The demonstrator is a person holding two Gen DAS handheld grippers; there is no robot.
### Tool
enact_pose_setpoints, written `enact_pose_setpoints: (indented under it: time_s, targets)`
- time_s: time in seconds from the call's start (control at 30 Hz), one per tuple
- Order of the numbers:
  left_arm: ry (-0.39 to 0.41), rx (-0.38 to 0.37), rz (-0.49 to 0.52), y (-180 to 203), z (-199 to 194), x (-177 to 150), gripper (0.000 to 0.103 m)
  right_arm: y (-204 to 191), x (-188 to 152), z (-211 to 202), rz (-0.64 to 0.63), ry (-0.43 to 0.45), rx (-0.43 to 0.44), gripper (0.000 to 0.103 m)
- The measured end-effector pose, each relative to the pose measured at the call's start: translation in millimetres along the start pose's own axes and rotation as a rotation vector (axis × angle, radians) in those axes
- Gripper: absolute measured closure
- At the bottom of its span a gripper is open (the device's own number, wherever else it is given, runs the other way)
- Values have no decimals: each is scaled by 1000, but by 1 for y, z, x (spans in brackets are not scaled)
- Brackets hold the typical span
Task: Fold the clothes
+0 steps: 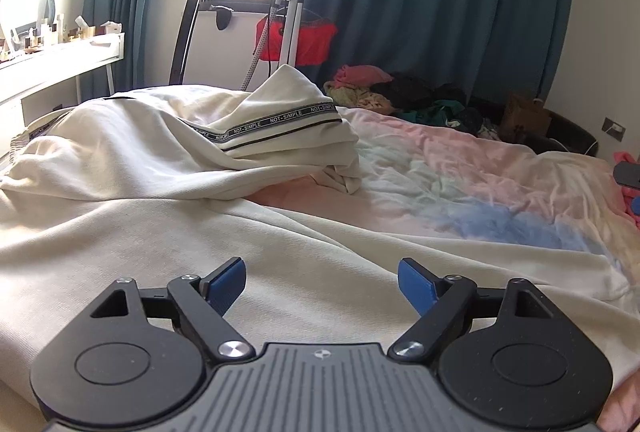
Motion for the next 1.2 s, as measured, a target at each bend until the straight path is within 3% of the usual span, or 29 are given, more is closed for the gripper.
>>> enact_pose_setpoints:
  time_s: [0.17, 0.27, 0.43, 0.57, 0.77, 0.87, 1.0, 1.1, 1.17, 1.2]
  targets:
    - [-7, 11, 26, 3, 8, -5, 17, -23, -24, 2, -22, -61, -60, 29]
    - [-31, 21, 75, 10, 24, -6, 16, -30, -25, 6, -72, -43, -102, 29]
    - [-52, 50, 252, 40, 69, 7, 16, -26, -24, 19, -83, -40, -127, 29]
    - [-34, 72, 305, 65, 124, 38, 16, -13, -29, 35, -47, -62, -176, 29]
    - [-21, 196, 509, 116, 240, 84, 16, 22, -34, 63, 95, -76, -219, 29]
    - [-46, 281, 533, 122, 295, 100, 18, 36, -41, 81, 131, -80, -220, 29]
    - [-23, 421, 604, 121, 343, 111, 19, 42, -52, 107, 162, -112, -197, 29]
    - [-40, 482, 686, 120, 369, 112, 19, 39, -57, 117, 153, -124, -173, 29]
    - [-49, 509, 720, 117, 378, 116, 32, 37, -60, 121, 142, -130, -173, 29]
    - [-58, 518, 736, 114, 381, 119, 52, 37, -61, 121, 148, -137, -175, 29]
Point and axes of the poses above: each gripper's, at about its wrist camera, not at the fingertips, and z roughly the way its jaws point, y to its right, x to its top, the point moved 3 cm from there along z, roughly the way its jaws point, and after that the axes turned 2 degrees about z, right-handed, at the moved point
